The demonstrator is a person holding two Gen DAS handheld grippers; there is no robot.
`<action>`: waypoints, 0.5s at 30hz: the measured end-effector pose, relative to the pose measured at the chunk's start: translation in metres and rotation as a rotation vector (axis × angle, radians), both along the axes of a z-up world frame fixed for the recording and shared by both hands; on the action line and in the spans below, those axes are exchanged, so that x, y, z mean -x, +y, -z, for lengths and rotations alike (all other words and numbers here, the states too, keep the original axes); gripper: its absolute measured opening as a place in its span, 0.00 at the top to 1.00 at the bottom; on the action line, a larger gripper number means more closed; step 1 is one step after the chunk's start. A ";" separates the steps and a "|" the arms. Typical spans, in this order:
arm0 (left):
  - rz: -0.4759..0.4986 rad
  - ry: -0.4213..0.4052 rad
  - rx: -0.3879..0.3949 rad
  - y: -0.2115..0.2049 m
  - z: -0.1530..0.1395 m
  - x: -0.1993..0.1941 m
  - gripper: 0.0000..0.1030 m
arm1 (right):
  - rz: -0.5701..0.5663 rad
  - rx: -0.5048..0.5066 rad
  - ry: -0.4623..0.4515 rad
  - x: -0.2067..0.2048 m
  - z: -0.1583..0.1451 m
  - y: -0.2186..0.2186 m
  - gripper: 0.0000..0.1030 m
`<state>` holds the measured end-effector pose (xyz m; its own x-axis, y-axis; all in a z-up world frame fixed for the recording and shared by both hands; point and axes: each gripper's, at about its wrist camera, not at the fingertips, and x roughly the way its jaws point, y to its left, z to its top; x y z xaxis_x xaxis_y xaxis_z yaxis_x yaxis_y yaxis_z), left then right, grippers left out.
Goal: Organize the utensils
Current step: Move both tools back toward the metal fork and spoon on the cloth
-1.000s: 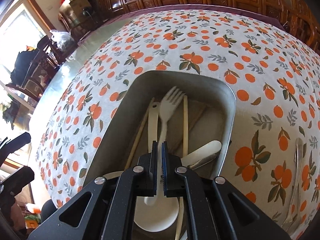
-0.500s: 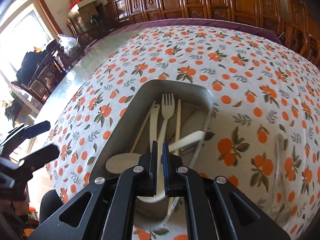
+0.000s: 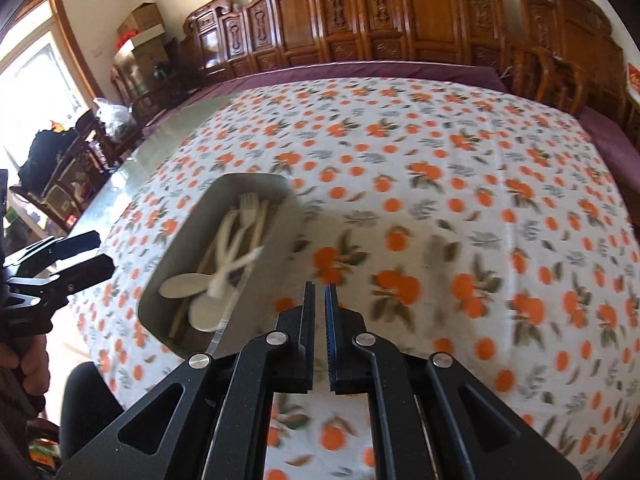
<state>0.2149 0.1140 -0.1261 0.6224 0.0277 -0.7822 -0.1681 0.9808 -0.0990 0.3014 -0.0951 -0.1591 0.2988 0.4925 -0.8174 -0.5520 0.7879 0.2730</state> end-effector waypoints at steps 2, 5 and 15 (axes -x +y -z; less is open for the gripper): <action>0.009 -0.002 0.000 -0.007 0.000 -0.003 0.23 | 0.016 0.000 -0.006 -0.003 0.000 -0.013 0.93; 0.023 -0.003 0.005 -0.020 -0.001 -0.009 0.23 | 0.038 0.004 -0.010 -0.008 -0.001 -0.031 0.93; 0.087 0.014 0.001 -0.063 0.004 -0.032 0.23 | 0.096 0.021 -0.015 -0.008 0.007 -0.079 0.78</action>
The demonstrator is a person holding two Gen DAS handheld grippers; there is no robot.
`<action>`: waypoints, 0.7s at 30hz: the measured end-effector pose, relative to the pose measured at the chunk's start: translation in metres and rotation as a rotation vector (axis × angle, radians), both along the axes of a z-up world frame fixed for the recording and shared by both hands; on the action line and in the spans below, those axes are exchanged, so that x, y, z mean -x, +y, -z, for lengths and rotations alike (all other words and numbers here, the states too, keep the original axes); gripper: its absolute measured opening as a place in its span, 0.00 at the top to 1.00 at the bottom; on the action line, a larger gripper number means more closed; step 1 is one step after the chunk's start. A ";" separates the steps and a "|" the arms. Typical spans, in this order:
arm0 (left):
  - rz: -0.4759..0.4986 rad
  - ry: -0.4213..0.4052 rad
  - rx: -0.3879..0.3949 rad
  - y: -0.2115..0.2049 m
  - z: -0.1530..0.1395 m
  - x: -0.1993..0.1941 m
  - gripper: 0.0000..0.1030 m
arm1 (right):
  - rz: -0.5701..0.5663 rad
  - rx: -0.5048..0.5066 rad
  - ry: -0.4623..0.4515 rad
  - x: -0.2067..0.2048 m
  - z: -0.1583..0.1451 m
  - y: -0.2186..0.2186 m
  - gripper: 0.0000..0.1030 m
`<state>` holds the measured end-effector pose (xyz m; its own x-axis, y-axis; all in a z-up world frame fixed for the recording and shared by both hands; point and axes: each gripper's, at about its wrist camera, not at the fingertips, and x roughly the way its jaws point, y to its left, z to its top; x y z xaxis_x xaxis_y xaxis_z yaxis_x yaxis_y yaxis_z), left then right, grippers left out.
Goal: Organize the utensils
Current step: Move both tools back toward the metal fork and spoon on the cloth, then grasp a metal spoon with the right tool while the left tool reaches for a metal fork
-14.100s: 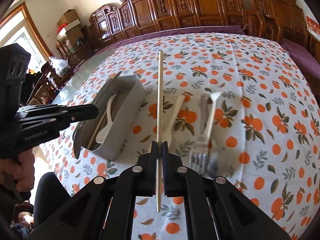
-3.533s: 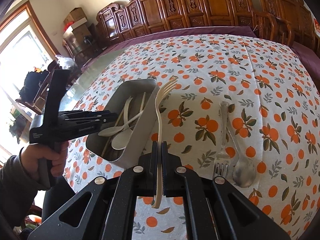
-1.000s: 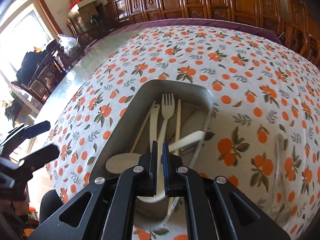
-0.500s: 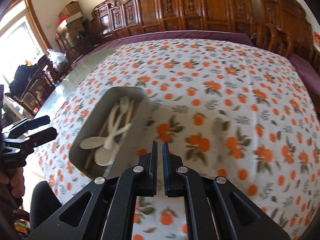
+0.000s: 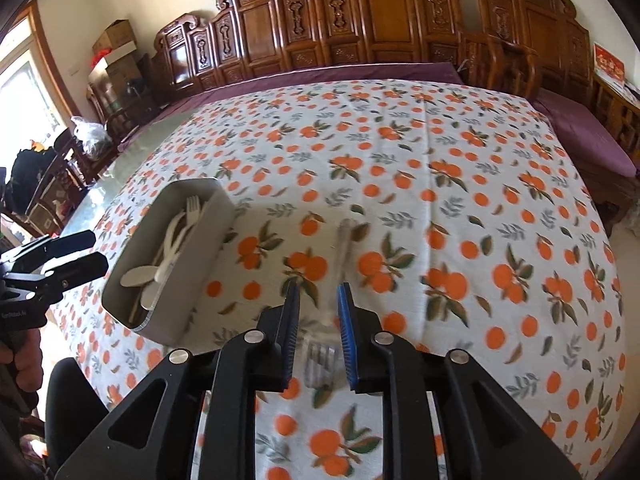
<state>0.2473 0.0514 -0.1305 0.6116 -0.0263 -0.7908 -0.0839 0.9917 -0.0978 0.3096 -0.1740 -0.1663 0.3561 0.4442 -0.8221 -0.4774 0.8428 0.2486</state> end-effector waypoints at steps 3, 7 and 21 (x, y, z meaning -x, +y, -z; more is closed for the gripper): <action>0.021 0.012 -0.010 -0.013 0.004 -0.009 0.23 | 0.007 0.010 -0.002 0.001 0.005 -0.011 0.76; 0.042 0.034 -0.019 -0.029 0.010 -0.022 0.23 | 0.010 0.021 -0.001 0.002 0.013 -0.024 0.76; 0.153 0.147 -0.002 -0.094 0.048 -0.081 0.35 | 0.025 0.024 0.023 0.005 0.040 -0.055 0.76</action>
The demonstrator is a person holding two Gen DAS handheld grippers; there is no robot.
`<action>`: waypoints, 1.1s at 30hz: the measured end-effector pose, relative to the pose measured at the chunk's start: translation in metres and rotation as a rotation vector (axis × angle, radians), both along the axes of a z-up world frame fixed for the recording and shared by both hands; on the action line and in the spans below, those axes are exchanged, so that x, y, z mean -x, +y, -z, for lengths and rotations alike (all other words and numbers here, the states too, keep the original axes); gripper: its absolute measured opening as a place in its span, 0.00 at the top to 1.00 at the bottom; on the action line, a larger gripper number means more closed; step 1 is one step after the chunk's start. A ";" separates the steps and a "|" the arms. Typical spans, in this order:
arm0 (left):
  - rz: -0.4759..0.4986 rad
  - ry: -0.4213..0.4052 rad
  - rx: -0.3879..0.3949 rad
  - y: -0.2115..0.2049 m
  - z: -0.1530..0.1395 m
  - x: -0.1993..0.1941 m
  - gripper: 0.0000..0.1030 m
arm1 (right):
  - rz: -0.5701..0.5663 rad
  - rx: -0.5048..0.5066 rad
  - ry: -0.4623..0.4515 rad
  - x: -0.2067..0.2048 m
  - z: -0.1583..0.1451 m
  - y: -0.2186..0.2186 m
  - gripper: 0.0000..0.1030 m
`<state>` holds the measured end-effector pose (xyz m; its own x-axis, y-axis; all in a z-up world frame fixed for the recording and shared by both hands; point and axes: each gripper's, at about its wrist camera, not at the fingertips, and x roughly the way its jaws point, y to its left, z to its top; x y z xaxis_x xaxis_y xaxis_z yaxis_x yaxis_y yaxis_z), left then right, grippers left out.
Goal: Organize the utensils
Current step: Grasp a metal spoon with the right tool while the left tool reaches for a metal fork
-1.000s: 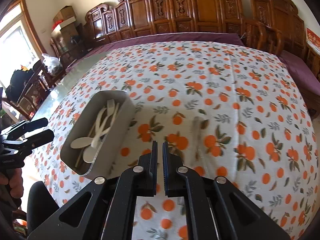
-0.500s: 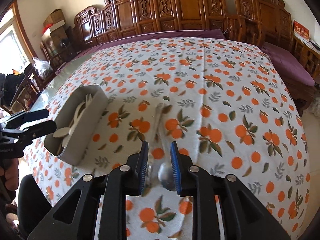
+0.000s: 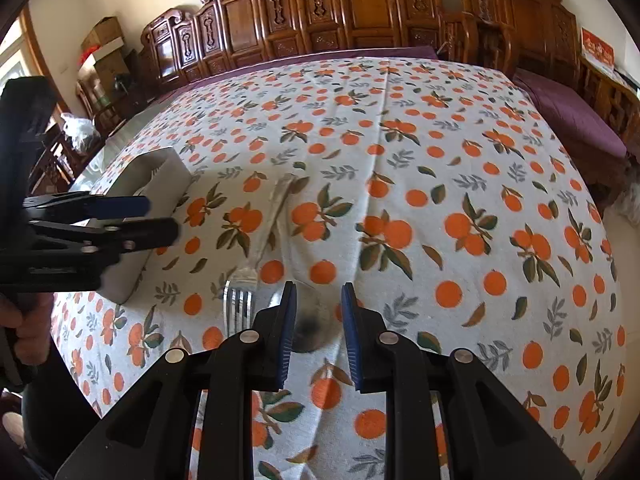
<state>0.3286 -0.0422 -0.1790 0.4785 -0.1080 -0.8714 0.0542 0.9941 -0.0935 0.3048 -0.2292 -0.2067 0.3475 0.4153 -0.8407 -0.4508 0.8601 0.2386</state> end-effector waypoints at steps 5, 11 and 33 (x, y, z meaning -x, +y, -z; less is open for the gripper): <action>0.023 0.054 -0.006 -0.023 0.019 -0.022 0.50 | 0.013 -0.008 0.000 -0.001 0.000 -0.010 0.76; 0.035 0.130 0.023 -0.035 0.041 -0.039 0.69 | 0.018 -0.017 0.005 0.000 0.000 -0.016 0.76; 0.019 0.188 0.005 -0.038 0.053 -0.049 0.83 | 0.009 -0.027 0.018 0.003 0.002 -0.007 0.76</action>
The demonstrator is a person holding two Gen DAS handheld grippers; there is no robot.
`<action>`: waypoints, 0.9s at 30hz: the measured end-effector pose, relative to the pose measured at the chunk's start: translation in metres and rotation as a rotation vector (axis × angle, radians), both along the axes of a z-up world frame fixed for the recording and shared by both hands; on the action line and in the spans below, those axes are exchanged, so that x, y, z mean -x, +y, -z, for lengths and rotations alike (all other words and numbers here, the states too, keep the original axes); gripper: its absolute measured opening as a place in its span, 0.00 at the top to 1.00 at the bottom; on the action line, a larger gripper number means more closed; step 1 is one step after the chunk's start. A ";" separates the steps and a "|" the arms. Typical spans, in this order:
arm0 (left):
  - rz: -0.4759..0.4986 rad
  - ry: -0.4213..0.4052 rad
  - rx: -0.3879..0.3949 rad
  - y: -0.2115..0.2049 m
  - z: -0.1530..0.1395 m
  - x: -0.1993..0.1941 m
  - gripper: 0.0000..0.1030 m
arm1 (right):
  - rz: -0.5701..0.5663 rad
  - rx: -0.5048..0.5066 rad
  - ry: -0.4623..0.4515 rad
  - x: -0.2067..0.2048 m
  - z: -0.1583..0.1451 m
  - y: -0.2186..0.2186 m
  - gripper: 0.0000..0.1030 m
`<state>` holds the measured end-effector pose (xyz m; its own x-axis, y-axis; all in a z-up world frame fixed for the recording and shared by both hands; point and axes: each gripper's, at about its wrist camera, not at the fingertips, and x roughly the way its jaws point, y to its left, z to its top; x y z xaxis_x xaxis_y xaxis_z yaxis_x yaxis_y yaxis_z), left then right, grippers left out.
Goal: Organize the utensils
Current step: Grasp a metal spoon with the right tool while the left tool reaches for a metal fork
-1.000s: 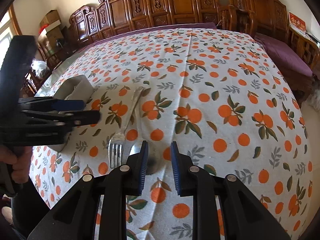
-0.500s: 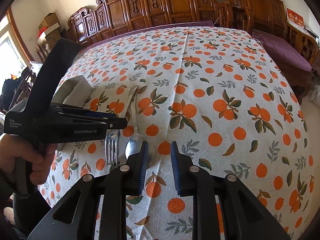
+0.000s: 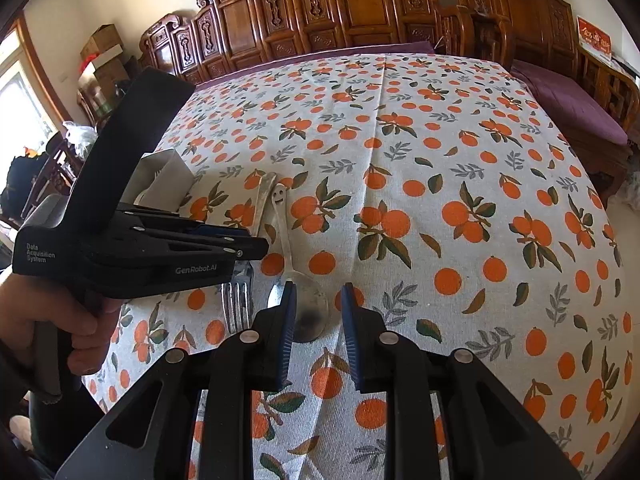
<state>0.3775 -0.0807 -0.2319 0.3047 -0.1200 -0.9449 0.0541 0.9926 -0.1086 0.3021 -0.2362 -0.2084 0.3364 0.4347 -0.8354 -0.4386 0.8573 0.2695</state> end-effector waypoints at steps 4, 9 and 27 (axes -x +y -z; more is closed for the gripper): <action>0.006 -0.011 0.001 0.002 0.000 0.003 0.84 | 0.007 -0.001 0.002 0.000 0.000 -0.002 0.76; 0.028 -0.030 -0.028 0.006 -0.007 0.006 0.94 | 0.010 -0.007 0.005 0.000 0.000 -0.002 0.76; 0.015 -0.013 -0.011 0.014 -0.005 0.012 0.98 | 0.012 -0.011 0.016 -0.003 0.003 -0.002 0.76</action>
